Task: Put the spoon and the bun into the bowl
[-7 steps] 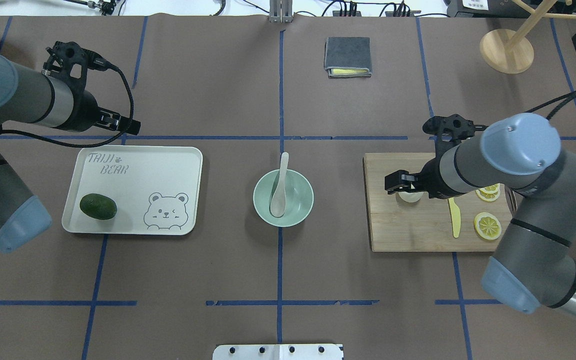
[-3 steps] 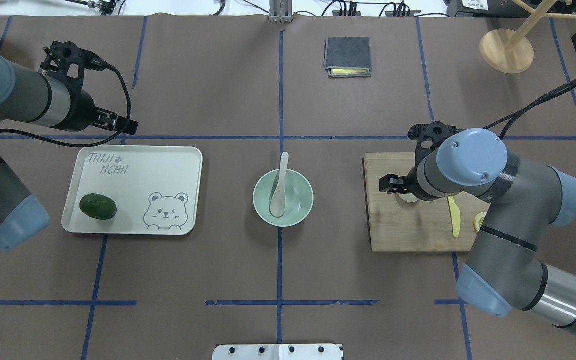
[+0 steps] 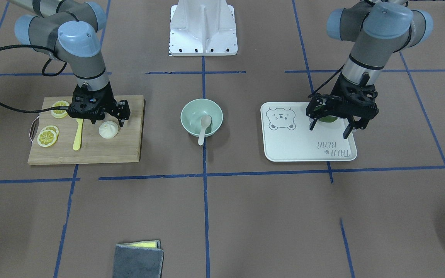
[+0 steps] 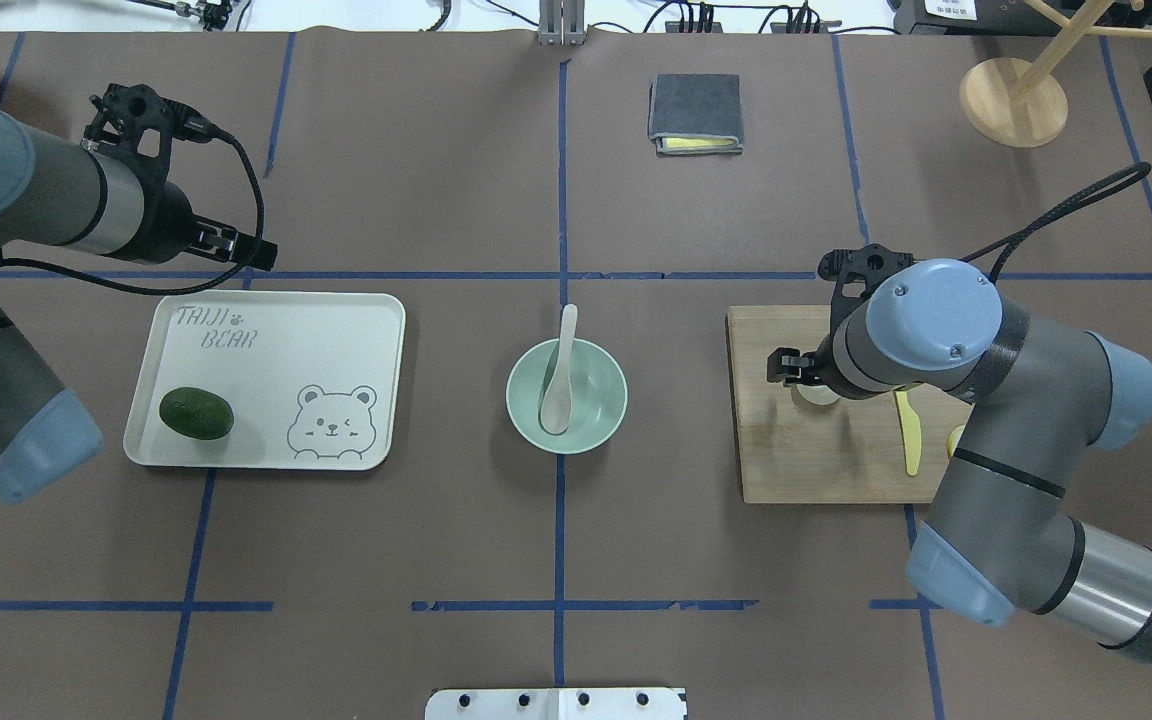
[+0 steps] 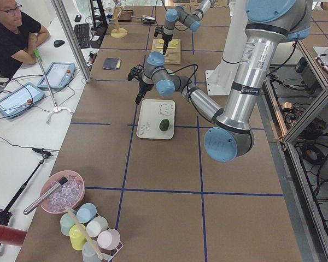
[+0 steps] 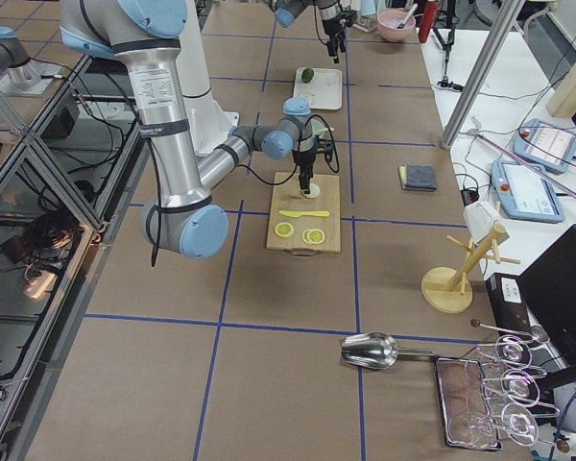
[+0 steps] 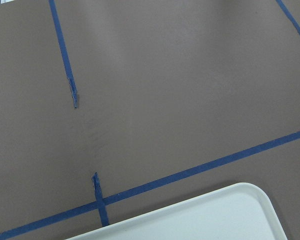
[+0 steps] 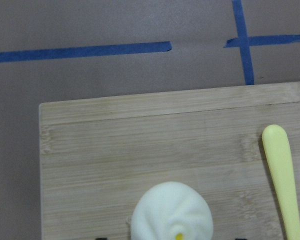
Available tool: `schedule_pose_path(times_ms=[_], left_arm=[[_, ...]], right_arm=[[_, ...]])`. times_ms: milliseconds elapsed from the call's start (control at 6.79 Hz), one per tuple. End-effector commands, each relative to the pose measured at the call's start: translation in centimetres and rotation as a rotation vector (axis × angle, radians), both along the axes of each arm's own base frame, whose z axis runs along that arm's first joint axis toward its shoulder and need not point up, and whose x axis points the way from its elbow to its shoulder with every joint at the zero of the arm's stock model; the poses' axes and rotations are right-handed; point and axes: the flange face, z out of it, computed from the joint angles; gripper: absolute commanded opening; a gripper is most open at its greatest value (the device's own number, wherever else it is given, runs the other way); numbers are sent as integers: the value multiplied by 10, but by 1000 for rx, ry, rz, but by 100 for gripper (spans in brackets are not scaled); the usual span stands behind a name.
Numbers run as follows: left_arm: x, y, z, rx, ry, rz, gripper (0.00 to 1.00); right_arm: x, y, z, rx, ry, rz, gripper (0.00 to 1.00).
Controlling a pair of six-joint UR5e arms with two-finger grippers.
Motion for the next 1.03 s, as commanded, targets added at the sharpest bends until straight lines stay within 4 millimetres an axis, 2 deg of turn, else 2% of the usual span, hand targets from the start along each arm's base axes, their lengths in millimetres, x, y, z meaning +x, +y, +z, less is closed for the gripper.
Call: schedule_pose_path(times_ms=[0,147,295,737,884], left_arm=[[0,0,-1,2,2,-1,99],[0,0,-1,1,1,-1,99],[0,0,-1,3,1,-2,99],[0,0,-3,5,4,-2,99],[0,0,-1,2,2,-1,99]], right_arm=[[1,-1,2,-3,4,5,71],[1,-1,1,-1,2,5,39],[1,-2,1,-3,2,6,0],[3,-2,-2,-3,-5,4,0],[13,-7,-25,15,-40,20,0]])
